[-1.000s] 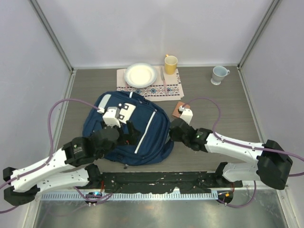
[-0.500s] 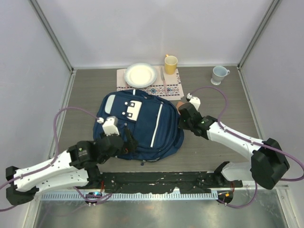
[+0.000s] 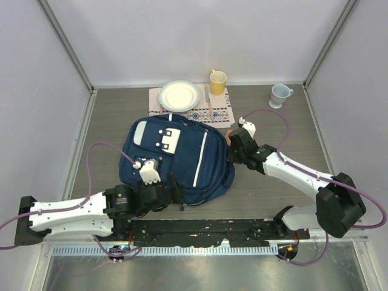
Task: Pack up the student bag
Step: Zip the student bag at the center of the board.
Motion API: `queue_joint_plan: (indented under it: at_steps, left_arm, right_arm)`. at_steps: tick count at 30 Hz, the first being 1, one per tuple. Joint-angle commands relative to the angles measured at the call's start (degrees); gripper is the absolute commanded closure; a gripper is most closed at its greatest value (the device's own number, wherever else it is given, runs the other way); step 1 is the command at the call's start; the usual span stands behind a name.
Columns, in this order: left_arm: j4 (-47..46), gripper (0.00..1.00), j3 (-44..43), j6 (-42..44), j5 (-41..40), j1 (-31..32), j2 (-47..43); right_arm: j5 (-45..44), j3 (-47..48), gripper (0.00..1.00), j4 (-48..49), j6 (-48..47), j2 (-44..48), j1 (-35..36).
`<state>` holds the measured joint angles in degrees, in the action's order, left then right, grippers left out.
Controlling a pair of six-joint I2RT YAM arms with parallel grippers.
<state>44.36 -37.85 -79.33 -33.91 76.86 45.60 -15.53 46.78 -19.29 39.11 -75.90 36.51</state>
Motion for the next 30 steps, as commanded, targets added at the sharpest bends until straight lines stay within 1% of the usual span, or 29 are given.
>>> queue_joint_plan:
  at_steps: [1,6,8,12,16,19,20,22,23,26,30]
  left_arm:
    - [-3.39,0.00,3.47,-7.14,-6.69,0.22,-2.09]
    - [-3.84,0.00,10.06,-16.36,-7.22,0.22,-7.10]
    - [-3.41,0.00,10.68,-18.13,-7.05,0.13,-7.55]
    - [-0.86,0.00,9.11,-21.30,-5.56,0.22,-4.92]
    - [-1.56,0.00,8.40,-23.58,-4.94,0.66,0.35]
    - [-0.95,0.01,8.49,-25.16,-4.67,1.27,1.24]
    - [-0.16,0.00,9.10,-27.61,-5.11,1.45,1.15]
    - [1.08,0.00,10.15,-29.73,-6.42,1.63,0.28]
    - [0.82,0.00,11.99,-31.83,-6.69,1.63,-1.03]
    - [-4.53,0.00,16.12,-32.47,-8.27,1.63,-3.15]
    - [-10.07,0.00,19.56,-35.10,-11.08,1.63,-2.28]
  right_arm:
    - [0.85,0.33,0.98,8.04,2.11,5.14,-0.21]
    - [1.29,-0.64,0.97,8.13,2.55,6.46,-0.21]
    - [1.47,-0.73,0.97,8.21,2.64,6.64,-0.21]
    - [1.73,-0.38,0.97,8.48,2.81,6.20,-0.21]
    - [2.17,-0.29,0.96,9.00,3.16,6.03,-0.21]
    - [2.34,-0.20,0.96,8.83,3.43,6.20,-0.21]
    - [2.26,-0.29,0.96,8.92,3.43,6.46,-0.21]
    - [2.43,-0.29,0.95,8.83,3.34,6.64,-0.21]
    - [2.43,-0.38,0.95,8.74,3.51,6.73,-0.21]
    - [2.87,-0.64,0.95,8.83,3.86,6.82,-0.13]
    - [4.01,-1.08,0.94,9.53,4.83,7.25,-0.21]
